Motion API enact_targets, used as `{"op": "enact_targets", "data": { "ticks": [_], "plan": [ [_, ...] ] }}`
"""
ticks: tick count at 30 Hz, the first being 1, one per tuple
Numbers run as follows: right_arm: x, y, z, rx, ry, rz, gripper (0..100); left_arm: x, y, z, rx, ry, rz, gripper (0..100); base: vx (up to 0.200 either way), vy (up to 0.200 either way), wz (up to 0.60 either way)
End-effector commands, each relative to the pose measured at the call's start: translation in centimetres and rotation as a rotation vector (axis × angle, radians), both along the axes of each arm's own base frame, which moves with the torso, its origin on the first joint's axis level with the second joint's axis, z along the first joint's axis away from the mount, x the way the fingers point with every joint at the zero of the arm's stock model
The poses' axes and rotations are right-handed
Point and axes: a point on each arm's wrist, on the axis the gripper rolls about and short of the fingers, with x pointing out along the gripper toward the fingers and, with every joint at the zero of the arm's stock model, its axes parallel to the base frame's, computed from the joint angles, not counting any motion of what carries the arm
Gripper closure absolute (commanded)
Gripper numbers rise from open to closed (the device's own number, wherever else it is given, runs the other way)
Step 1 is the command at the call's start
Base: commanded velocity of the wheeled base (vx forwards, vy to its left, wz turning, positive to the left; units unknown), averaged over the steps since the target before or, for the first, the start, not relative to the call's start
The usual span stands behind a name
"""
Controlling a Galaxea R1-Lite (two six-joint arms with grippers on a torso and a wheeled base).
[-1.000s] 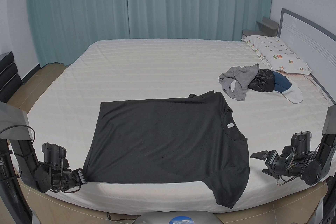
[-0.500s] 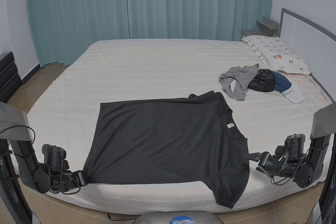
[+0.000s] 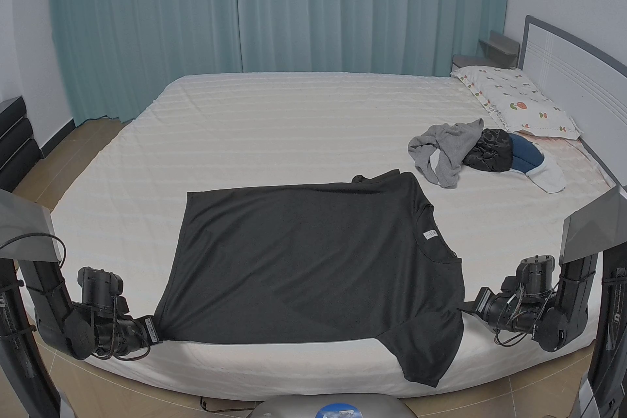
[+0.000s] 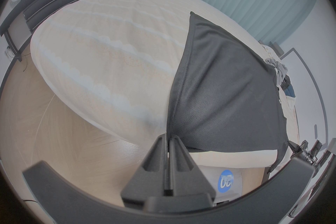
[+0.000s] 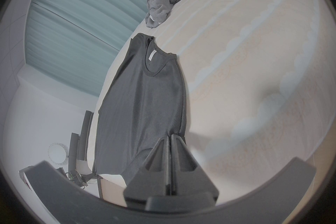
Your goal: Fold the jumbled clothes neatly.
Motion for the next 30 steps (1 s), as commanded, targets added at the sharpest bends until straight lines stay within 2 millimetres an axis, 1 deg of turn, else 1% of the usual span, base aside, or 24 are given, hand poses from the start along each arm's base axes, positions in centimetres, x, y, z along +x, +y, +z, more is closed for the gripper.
{"op": "enact_targets", "data": {
  "ticks": [1,7,10,11,15,21,24,27,28,30],
  "plan": [
    [0.7,-0.2,0.3,0.003,-0.029,-0.013,100,0.4,0.2,0.2,-0.001,-0.019,0.012,100,0.000,0.000,0.00],
    [2.0,-0.9,2.3,0.010,-0.125,-0.038,100,0.8,0.4,0.6,-0.010,-0.045,0.033,100,0.000,0.000,0.00],
    [2.5,-1.1,2.7,0.010,-0.142,-0.045,100,0.9,0.3,0.5,-0.016,-0.045,0.040,100,0.000,0.000,0.00],
    [2.9,-1.0,2.8,0.010,-0.156,-0.046,100,1.1,0.3,0.6,-0.018,-0.051,0.043,100,0.000,0.000,0.00],
    [3.8,-1.0,2.4,0.004,-0.145,-0.042,100,1.2,0.3,0.6,-0.024,-0.052,0.045,100,0.000,0.000,0.00],
    [5.9,-0.9,1.8,-0.002,-0.125,-0.039,100,1.2,0.2,0.5,-0.025,-0.051,0.043,100,0.000,0.000,0.00],
    [6.5,-0.8,1.5,-0.014,-0.110,-0.030,100,1.2,0.2,0.5,-0.025,-0.049,0.043,100,0.000,0.000,0.00],
    [6.7,-0.8,1.5,-0.016,-0.110,-0.027,100,1.2,0.2,0.4,-0.025,-0.048,0.043,100,0.000,0.000,0.00],
    [6.7,-0.8,1.6,-0.014,-0.113,-0.025,0,1.2,0.2,0.5,-0.025,-0.049,0.043,100,0.000,0.000,0.00],
    [6.4,-1.0,1.8,-0.014,-0.115,-0.025,0,1.2,0.2,0.5,-0.025,-0.049,0.043,100,0.000,0.000,0.00]
  ]
}}
